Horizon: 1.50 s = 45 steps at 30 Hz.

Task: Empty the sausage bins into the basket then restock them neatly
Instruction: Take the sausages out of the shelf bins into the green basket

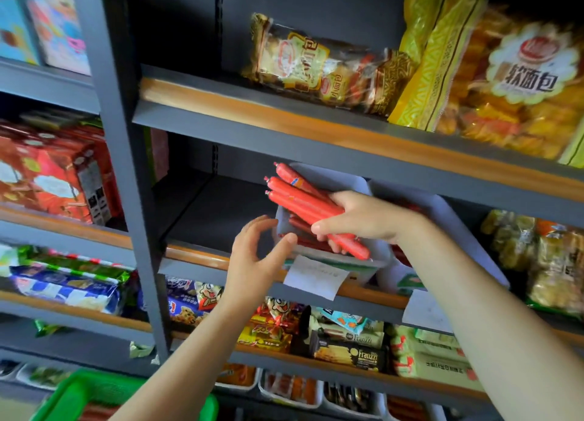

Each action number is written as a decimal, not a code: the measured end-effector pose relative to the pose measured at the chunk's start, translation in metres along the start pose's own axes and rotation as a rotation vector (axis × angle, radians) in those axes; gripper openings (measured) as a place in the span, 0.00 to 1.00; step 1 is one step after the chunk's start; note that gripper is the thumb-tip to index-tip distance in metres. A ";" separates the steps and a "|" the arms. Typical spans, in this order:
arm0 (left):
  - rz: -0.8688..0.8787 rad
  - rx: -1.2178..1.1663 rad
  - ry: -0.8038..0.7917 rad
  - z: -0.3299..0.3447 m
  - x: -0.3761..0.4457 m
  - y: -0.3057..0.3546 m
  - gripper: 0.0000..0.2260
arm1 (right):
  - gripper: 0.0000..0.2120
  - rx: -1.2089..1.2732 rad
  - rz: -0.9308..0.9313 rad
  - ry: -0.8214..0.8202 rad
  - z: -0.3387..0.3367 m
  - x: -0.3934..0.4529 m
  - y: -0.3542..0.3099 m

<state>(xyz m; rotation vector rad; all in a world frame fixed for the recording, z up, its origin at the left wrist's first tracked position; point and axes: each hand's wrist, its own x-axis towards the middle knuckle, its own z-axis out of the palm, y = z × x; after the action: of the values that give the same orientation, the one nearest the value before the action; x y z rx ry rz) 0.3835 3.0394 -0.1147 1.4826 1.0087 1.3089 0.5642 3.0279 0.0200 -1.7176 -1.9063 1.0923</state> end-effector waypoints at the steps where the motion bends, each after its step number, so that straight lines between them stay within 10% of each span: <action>1: -0.084 -0.163 -0.004 -0.007 -0.008 0.008 0.22 | 0.09 0.050 -0.028 -0.048 0.011 0.000 -0.007; 8: -0.463 -0.726 -0.154 -0.082 -0.038 -0.002 0.24 | 0.06 0.259 -0.105 -0.351 0.130 0.047 -0.029; 22: -0.943 -0.862 0.360 -0.210 -0.120 -0.178 0.25 | 0.08 0.603 0.240 -0.307 0.391 0.123 0.045; 45: -1.109 -0.993 0.332 -0.220 -0.206 -0.367 0.14 | 0.14 0.475 0.384 -0.404 0.515 0.153 0.185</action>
<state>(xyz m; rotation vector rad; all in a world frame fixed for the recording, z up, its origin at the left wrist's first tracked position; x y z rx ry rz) 0.1360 2.9655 -0.5131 -0.1108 0.9117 0.9275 0.2969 3.0097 -0.4808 -1.7014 -1.3593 1.9783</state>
